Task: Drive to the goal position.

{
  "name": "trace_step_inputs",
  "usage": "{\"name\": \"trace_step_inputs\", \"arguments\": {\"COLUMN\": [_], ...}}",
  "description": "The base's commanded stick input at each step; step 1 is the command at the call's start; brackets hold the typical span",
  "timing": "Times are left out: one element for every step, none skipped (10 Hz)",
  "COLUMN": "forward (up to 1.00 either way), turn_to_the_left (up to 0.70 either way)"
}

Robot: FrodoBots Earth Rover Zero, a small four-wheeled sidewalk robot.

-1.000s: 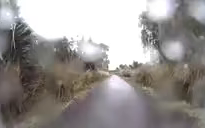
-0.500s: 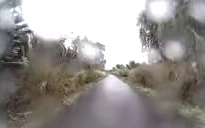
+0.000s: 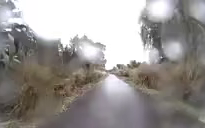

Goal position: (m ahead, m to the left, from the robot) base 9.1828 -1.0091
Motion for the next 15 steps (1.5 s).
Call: {"name": "trace_step_inputs", "arguments": {"forward": [0.85, 0.85, 0.85, 0.85, 0.85, 0.85, 0.85, 0.85, 0.85, 0.85, 0.85, 0.85, 0.85, 0.85, 0.85], "turn_to_the_left": [0.0, 0.0, 0.0, 0.0, 0.0, 0.0, 0.0, 0.0, 0.0, 0.0, 0.0, 0.0, 0.0, 0.0, -0.04]}}
